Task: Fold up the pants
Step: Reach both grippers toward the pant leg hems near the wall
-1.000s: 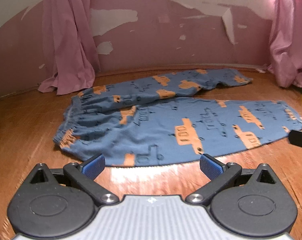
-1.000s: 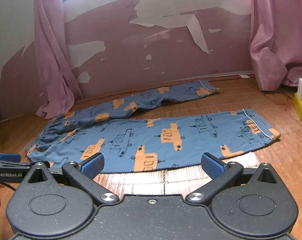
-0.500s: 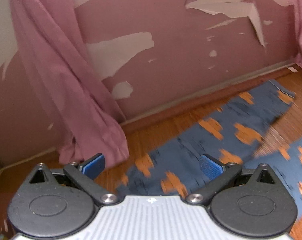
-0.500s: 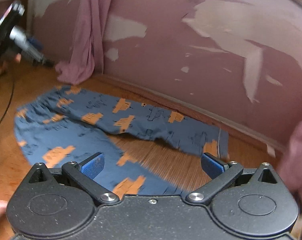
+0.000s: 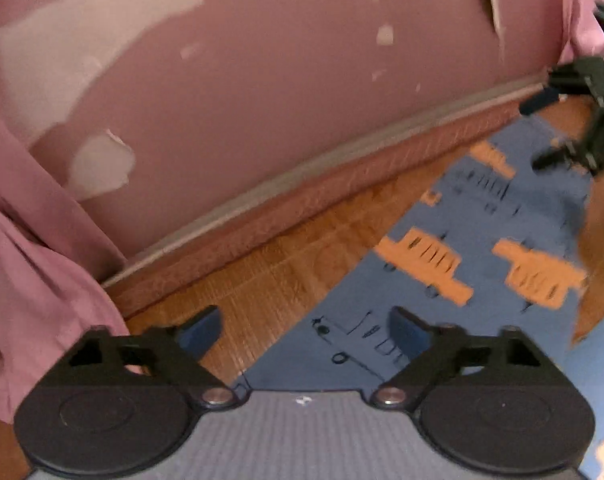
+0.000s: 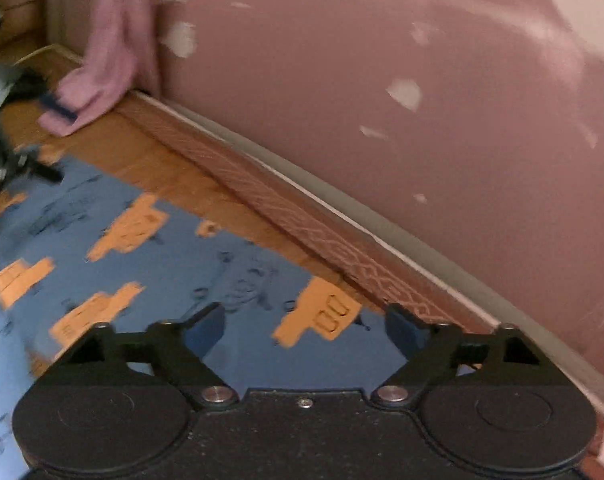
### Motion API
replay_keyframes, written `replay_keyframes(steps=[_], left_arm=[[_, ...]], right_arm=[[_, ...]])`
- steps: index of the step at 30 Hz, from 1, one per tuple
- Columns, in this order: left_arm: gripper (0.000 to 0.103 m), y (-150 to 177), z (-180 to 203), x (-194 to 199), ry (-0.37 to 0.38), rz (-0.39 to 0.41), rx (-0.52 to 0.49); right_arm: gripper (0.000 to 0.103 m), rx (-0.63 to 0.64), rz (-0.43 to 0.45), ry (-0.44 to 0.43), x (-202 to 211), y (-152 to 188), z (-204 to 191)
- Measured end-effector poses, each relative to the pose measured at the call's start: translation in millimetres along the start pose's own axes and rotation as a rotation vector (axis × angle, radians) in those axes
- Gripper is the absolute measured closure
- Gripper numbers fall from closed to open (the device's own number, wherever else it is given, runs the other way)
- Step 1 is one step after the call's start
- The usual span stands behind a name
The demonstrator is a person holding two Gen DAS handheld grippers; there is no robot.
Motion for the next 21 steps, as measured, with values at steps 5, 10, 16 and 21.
replay_keyframes(steps=[5, 10, 16, 21], left_arm=[[0.018, 20, -11, -21, 0.039, -0.018, 0.067], [0.019, 26, -11, -32, 0.082, -0.048, 0.101], [0.018, 28, -3, -36, 0.093, -0.052, 0.116], [0.035, 28, 0, -32, 0.090, -0.022, 0.129]], right_arm=[[0.026, -0.123, 0.002, -0.063, -24, -5, 19], [0.026, -0.135, 0.001, -0.106, -38, -4, 21], [0.027, -0.151, 0.025, -0.111, -50, -7, 19], [0.060, -0.115, 0.062, -0.084, -50, -7, 11]])
Point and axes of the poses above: each gripper's, at about its wrist camera, not at the fingertips, and x roughly against the way its jaws point, z to its right, y to its underside, the point moved 10 cm from there along -x, roughly the way its jaws point, and after that the axes turned 9 degrees about -x, right-handed, at the moved point
